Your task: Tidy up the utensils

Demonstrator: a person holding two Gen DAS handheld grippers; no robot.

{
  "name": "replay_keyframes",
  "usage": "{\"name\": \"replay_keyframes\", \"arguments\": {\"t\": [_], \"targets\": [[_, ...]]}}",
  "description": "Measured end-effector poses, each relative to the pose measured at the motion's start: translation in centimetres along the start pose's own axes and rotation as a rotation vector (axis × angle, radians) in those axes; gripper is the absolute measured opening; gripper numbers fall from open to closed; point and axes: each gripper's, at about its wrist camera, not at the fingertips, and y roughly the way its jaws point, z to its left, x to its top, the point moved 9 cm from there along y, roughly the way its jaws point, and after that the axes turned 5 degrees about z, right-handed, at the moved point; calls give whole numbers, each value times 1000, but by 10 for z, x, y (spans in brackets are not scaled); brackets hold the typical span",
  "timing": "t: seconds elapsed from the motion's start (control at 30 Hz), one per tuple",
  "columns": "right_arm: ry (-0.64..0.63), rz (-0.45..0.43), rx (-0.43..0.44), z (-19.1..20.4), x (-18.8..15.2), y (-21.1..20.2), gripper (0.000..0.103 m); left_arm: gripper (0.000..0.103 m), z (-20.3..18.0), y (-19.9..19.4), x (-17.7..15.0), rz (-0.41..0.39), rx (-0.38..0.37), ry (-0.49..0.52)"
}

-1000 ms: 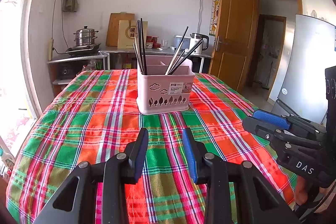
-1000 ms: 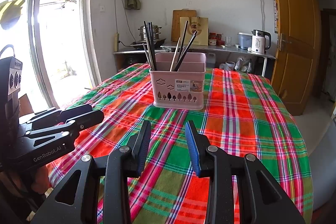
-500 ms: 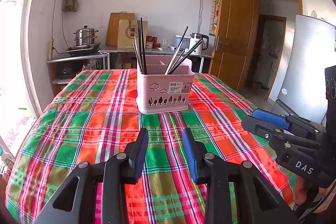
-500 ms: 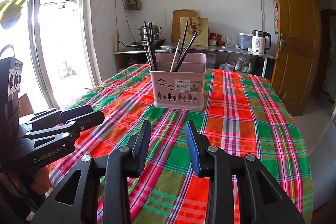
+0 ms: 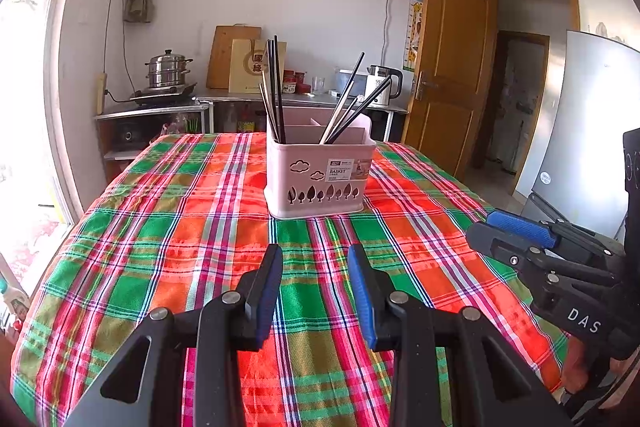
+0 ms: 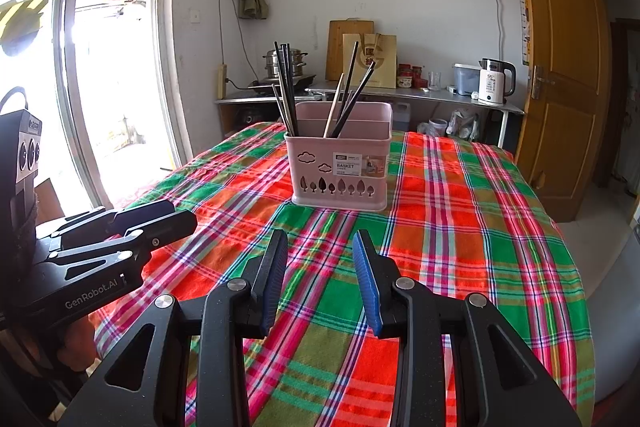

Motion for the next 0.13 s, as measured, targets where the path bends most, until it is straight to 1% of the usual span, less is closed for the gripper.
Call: {"name": "replay_keyframes", "arguments": {"t": [0.13], "targets": [[1,0,0,0,0,0,35,33,0,1,-1,5,0,-2]]}}
